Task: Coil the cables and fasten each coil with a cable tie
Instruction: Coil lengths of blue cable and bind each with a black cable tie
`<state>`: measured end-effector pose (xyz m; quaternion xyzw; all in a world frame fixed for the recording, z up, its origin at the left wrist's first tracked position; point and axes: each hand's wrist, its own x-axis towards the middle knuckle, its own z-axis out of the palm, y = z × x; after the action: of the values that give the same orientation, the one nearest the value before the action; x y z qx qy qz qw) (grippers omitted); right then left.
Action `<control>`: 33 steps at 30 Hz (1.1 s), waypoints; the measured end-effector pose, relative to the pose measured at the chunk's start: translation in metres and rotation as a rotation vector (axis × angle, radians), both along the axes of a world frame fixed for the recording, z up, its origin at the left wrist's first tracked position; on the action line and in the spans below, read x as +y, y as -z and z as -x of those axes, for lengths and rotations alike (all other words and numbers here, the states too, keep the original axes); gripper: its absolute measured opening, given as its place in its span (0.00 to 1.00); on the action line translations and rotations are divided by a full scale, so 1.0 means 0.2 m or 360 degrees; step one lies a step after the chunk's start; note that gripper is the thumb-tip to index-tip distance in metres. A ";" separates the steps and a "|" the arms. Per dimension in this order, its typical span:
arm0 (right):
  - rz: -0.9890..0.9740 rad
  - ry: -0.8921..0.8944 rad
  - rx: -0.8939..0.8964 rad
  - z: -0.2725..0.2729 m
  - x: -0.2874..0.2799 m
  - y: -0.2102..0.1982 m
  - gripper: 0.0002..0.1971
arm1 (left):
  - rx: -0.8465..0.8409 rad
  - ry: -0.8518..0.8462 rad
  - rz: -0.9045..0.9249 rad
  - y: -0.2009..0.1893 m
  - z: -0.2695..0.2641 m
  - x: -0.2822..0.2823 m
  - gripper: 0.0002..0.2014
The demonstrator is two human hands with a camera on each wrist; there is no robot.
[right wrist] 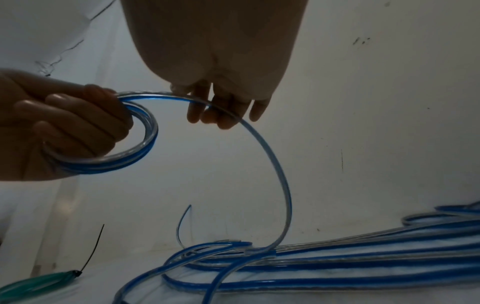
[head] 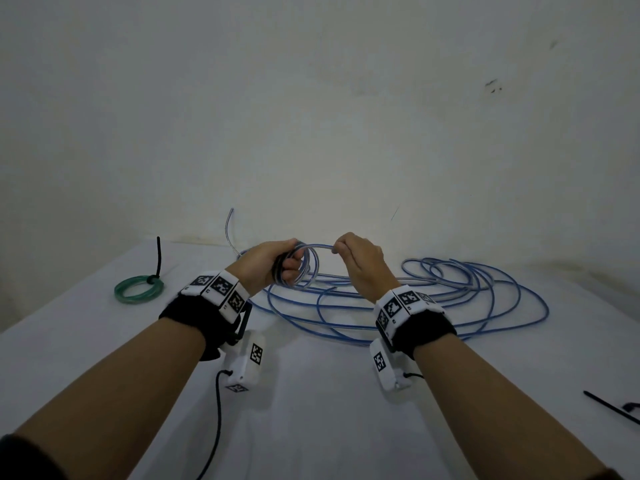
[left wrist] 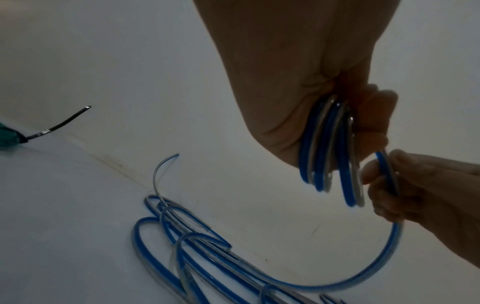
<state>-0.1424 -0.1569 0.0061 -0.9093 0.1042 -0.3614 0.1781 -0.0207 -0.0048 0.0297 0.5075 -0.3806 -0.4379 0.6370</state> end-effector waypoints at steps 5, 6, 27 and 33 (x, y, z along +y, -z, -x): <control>-0.0310 -0.0108 -0.0098 0.02 0.00 -0.01 0.05 | 0.0208 -0.0063 0.0166 -0.02 -0.01 0.01 0.17; -0.0334 -0.0093 -0.0071 0.02 -0.01 -0.01 0.06 | 0.0210 -0.0074 0.0233 -0.02 -0.02 0.01 0.17; -0.0403 0.0320 -0.0207 0.00 -0.04 -0.06 0.09 | 0.0218 -0.0238 0.0765 -0.14 0.04 -0.03 0.16; -0.0211 0.0531 0.0195 0.00 -0.08 -0.05 0.07 | 0.0302 -0.0379 0.0906 -0.15 0.02 -0.05 0.14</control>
<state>-0.1425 -0.1728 0.0151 -0.8860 0.2879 -0.3221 0.1686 -0.0243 -0.0145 0.0589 0.3068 -0.3646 -0.2817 0.8328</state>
